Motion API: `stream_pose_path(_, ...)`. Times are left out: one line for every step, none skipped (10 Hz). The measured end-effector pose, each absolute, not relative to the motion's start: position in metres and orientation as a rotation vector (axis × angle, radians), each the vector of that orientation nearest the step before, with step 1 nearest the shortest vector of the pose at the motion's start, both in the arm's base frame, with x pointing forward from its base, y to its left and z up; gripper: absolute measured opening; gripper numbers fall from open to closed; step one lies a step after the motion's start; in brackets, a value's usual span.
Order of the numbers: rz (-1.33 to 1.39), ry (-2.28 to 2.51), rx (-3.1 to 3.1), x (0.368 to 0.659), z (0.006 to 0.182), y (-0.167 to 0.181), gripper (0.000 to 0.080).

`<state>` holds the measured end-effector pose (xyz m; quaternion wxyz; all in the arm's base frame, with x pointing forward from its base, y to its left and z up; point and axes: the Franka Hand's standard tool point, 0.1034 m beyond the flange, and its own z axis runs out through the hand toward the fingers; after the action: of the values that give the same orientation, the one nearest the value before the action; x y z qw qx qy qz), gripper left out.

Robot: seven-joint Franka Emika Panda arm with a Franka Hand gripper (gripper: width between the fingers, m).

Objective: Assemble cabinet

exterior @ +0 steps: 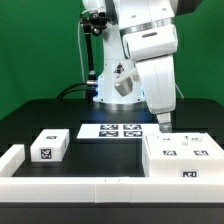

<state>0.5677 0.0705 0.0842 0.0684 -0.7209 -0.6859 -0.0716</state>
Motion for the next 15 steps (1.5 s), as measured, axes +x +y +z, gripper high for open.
stream_pose_path(-0.233, -2.01, -2.248, 0.56, 0.087, 0.072, 0.0649)
stream_pose_path(-0.232, -1.978, -2.298, 0.545, 0.091, 0.074, 0.0649)
stream_pose_path(-0.232, -1.909, -2.373, 0.533, 0.097, 0.079, 0.0649)
stream_pose_path(-0.249, -1.921, -2.383, 0.528, 0.103, 0.084, 0.0649)
stream_pose_path(-0.266, -1.901, -2.4, 0.526, 0.101, 0.085, 0.0649)
stream_pose_path(-0.26, -1.795, -2.469, 0.526, 0.101, 0.085, 0.0649)
stream_pose_path(-0.254, -1.653, -2.554, 0.526, 0.101, 0.086, 0.0649)
stream_pose_path(-0.269, -1.501, -2.642, 0.528, 0.102, 0.089, 0.0649)
stream_pose_path(-0.301, -1.319, -2.733, 0.529, 0.102, 0.096, 0.0649)
stream_pose_path(-0.354, -1.124, -2.806, 0.527, 0.101, 0.098, 0.0649)
stream_pose_path(-0.428, -0.907, -2.864, 0.521, 0.101, 0.105, 0.0649)
stream_pose_path(-0.492, -0.783, -2.879, 0.512, 0.098, 0.111, 0.0649)
stream_pose_path(-0.497, -0.658, -2.898, 0.508, 0.092, 0.101, 0.0649)
stream_pose_path(-0.488, -0.564, -2.907, 0.509, 0.093, 0.102, 0.0649)
stream_pose_path(-0.485, -0.535, -2.908, 0.508, 0.093, 0.104, 0.0649)
